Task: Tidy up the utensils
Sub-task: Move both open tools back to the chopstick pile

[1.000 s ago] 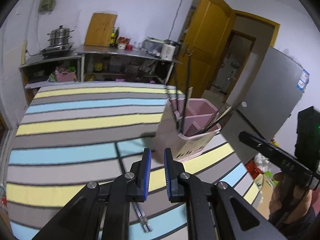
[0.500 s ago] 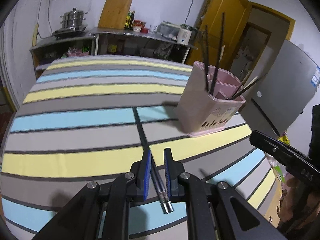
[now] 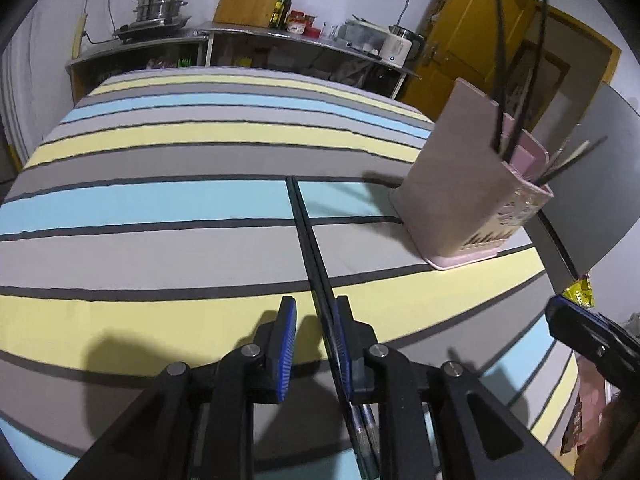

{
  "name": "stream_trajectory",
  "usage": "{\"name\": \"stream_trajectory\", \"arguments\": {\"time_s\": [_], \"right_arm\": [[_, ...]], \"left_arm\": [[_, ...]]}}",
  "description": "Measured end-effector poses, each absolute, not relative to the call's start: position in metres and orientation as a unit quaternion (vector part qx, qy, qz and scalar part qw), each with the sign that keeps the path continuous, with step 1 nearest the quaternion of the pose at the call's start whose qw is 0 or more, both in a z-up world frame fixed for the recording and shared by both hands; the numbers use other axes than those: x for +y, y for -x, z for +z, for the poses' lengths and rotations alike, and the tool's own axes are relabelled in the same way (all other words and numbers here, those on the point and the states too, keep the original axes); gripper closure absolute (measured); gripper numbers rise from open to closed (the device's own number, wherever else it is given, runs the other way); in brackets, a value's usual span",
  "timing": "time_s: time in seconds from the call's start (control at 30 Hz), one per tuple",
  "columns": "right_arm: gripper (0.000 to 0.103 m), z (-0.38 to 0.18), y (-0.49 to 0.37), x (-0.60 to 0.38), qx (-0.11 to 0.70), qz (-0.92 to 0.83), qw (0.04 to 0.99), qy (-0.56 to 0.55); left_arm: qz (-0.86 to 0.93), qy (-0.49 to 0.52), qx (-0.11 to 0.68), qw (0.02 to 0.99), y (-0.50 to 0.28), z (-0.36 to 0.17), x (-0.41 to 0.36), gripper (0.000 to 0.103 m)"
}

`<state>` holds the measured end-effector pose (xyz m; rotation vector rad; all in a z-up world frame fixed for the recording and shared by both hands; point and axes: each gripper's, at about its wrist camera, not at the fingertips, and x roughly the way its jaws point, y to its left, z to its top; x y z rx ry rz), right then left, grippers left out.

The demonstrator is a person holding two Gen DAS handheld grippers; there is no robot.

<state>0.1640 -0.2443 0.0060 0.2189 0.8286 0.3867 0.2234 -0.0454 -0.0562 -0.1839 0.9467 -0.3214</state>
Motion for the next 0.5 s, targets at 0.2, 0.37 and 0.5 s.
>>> {"name": "stream_trajectory", "arguments": {"time_s": [0.2, 0.37, 0.5], "right_arm": [[0.087, 0.002, -0.168, -0.245, 0.405, 0.185, 0.889, -0.105], [0.087, 0.004, -0.167, -0.245, 0.406, 0.185, 0.888, -0.107], [0.087, 0.003, -0.167, -0.242, 0.408, 0.185, 0.888, -0.108]], "left_arm": [[-0.141, 0.069, 0.452, 0.878, -0.231, -0.066, -0.054, 0.083], [-0.120, 0.042, 0.448, 0.885, -0.231, -0.066, -0.058, 0.080], [-0.111, 0.011, 0.450, 0.886, -0.235, -0.066, -0.066, 0.082]]}}
